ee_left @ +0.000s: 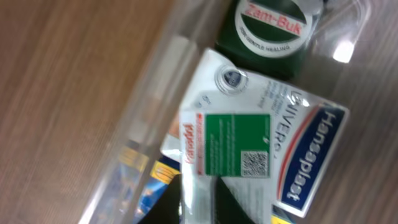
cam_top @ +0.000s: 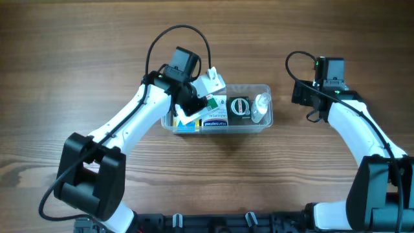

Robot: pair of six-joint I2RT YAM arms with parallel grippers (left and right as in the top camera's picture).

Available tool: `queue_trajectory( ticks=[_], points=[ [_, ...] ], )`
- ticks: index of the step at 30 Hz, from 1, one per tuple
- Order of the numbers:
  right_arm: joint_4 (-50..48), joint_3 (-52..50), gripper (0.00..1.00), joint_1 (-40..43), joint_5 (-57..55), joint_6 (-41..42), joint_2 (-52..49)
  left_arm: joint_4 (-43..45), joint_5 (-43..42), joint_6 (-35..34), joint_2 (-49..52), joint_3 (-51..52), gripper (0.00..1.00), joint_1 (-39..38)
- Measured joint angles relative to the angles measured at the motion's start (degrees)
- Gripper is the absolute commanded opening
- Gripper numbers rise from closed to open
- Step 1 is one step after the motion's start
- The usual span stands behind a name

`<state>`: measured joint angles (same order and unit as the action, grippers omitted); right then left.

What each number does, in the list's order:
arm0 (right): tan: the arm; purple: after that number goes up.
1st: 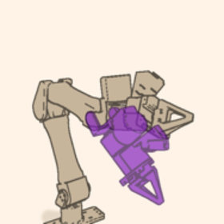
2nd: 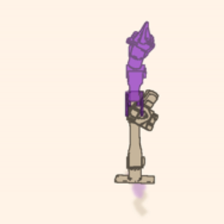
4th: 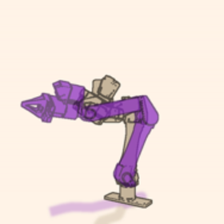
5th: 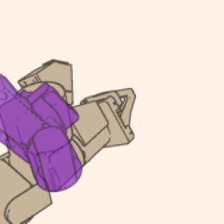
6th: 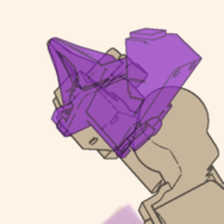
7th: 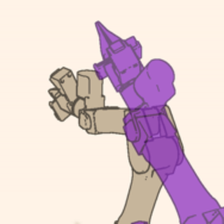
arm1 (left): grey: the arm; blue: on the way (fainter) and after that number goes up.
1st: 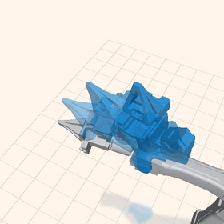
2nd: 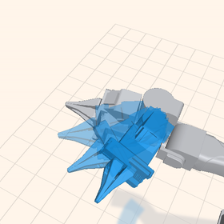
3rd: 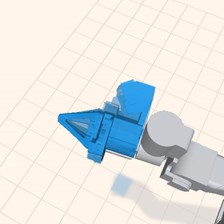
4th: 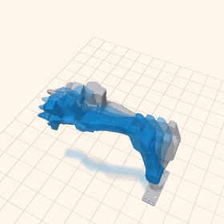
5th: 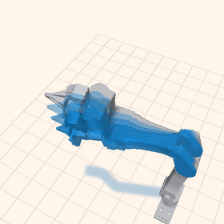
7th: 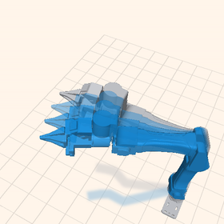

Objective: Pack container
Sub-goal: 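Lower the Panadol box upright into the container's left side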

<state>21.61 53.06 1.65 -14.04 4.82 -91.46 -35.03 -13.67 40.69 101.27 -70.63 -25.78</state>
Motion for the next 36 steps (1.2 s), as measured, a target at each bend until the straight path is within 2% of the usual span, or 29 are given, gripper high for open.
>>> queue_trajectory(
  ticks=[9,17,36],
  points=[
    [0.0,0.0,1.0,0.0,0.0,0.0,0.0,1.6,0.1,-10.7,0.0,0.0,0.04,0.0],
    [0.0,0.0,1.0,0.0,0.0,0.0,0.0,2.3,3.6,-19.1,3.0,0.0,0.04,0.0],
    [0.0,0.0,1.0,0.0,0.0,0.0,0.0,0.3,4.9,-21.0,3.0,0.0,0.04,-1.6]
  ],
)
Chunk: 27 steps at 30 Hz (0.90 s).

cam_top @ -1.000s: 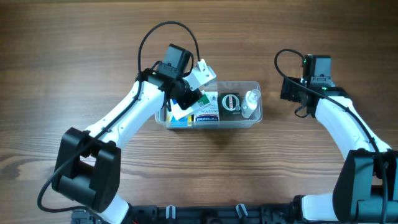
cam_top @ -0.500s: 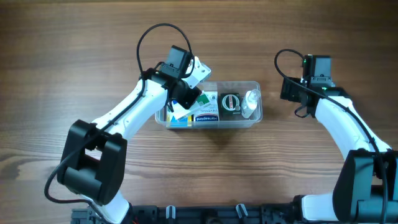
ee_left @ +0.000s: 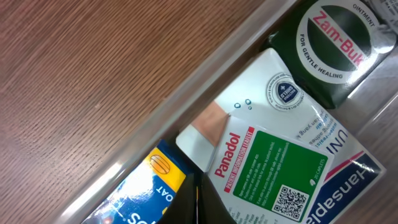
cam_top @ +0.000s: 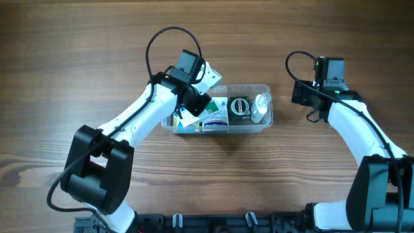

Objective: Pack container
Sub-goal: 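Lower the Panadol box upright into the container's left side, then release and press the Panadol box down with the left gripper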

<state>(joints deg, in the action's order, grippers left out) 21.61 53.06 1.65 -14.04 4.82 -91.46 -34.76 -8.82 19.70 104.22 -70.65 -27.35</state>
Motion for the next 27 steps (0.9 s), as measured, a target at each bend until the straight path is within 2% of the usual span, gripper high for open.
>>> queue_trajectory(
  ticks=[11,15,18,27],
  points=[
    [0.0,0.0,1.0,0.0,0.0,0.0,0.0,-3.8,0.0,-0.4,-4.1,0.0,0.04,-1.3],
    [0.0,0.0,1.0,0.0,0.0,0.0,0.0,-2.0,0.0,-1.1,-4.1,0.1,0.04,-1.3],
    [0.0,0.0,1.0,0.0,0.0,0.0,0.0,2.1,0.0,-5.0,-4.1,0.1,0.04,-1.4],
    [0.0,0.0,1.0,0.0,0.0,0.0,0.0,2.2,1.7,-18.1,-4.1,0.1,0.04,-1.4]
  ],
)
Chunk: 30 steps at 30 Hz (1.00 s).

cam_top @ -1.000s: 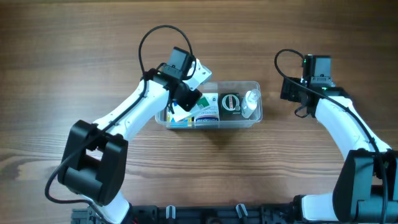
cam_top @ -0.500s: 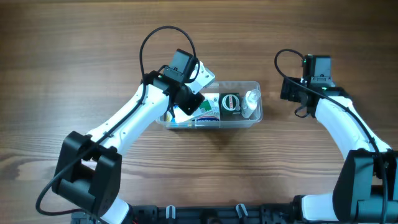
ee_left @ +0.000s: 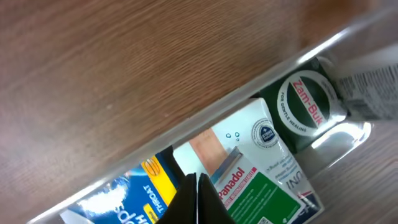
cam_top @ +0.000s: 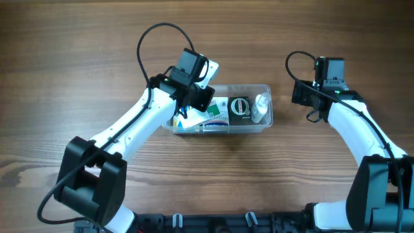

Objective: Pack container
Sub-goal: 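Release and press the Panadol box down with the left gripper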

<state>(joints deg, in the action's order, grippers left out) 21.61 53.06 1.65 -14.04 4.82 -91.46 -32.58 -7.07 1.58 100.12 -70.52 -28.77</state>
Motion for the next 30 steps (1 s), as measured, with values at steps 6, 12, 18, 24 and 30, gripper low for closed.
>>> queue_trajectory(
  ticks=[6,12,18,24,30],
  points=[
    [0.0,0.0,1.0,0.0,0.0,0.0,0.0,-2.0,0.2,-9.6,0.0,0.0,0.04,0.0],
    [0.0,0.0,1.0,0.0,0.0,0.0,0.0,-3.2,1.3,-16.4,0.0,0.0,0.04,0.0],
    [0.0,0.0,1.0,0.0,0.0,0.0,0.0,-3.2,2.4,-20.4,0.2,0.0,0.04,0.0],
    [0.0,0.0,1.0,0.0,0.0,0.0,0.0,-3.0,3.0,-22.1,3.5,0.0,0.04,0.0],
    [0.0,0.0,1.0,0.0,0.0,0.0,0.0,-3.0,2.8,-22.1,4.0,0.0,0.04,0.0]
  ],
)
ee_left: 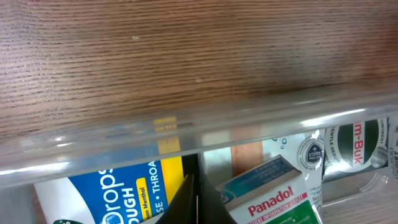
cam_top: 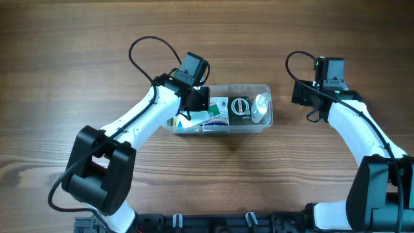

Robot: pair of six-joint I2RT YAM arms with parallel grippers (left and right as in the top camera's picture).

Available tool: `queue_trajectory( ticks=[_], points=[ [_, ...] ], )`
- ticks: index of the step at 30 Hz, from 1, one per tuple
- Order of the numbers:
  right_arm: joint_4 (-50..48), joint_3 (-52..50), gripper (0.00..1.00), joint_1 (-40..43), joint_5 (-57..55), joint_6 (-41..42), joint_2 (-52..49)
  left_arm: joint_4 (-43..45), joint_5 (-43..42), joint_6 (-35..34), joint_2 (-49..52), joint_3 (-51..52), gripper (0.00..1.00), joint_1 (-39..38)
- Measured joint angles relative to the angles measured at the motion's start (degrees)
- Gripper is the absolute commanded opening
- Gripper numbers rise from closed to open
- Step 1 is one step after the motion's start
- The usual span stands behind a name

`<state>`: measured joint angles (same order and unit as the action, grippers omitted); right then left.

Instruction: Pack container

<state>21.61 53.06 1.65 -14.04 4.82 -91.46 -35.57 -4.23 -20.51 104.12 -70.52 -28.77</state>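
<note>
The clear plastic container [cam_top: 247, 86] lies mid-table; its far wall [ee_left: 186, 134] runs across the left wrist view. Inside are a blue and yellow cough-drops pack [ee_left: 106, 190] at the left end, a white and green Panadol box [ee_left: 273, 199], a Hansaplast pack [cam_top: 215, 120], a green Zam-Buk tin [cam_top: 240, 107] and a small clear bottle [cam_top: 261, 107]. My left gripper [ee_left: 198, 186] is shut and holds nothing. Its tips reach down into the container between the cough-drops pack and the tilted Panadol box. My right gripper [cam_top: 299, 94] hangs just right of the container, its jaws unclear.
Bare wooden table [cam_top: 77, 52] surrounds the container on all sides. The left arm's black cable [cam_top: 145, 48] loops behind its wrist, and the right arm's cable [cam_top: 294, 61] loops near the container's right end.
My left wrist has turned to face the container's far wall squarely. Its shut tips now sit lower, between the cough-drops pack and the Panadol box, which is tipped up more.
At first my left fingers stood either side of the Panadol box's edge as it lay over the Hansaplast pack. Then they were shut at the box's left edge. By now they are wedged beside the box at the container's left end. The right arm has stayed still.
</note>
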Motion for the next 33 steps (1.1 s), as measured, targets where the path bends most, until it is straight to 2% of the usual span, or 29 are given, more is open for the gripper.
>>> queue_trajectory(
  ticks=[33],
  points=[
    [0.0,0.0,1.0,0.0,0.0,0.0,0.0,-3.1,-6.6,0.1,0.0,0.0,0.04,0.0]
  ],
)
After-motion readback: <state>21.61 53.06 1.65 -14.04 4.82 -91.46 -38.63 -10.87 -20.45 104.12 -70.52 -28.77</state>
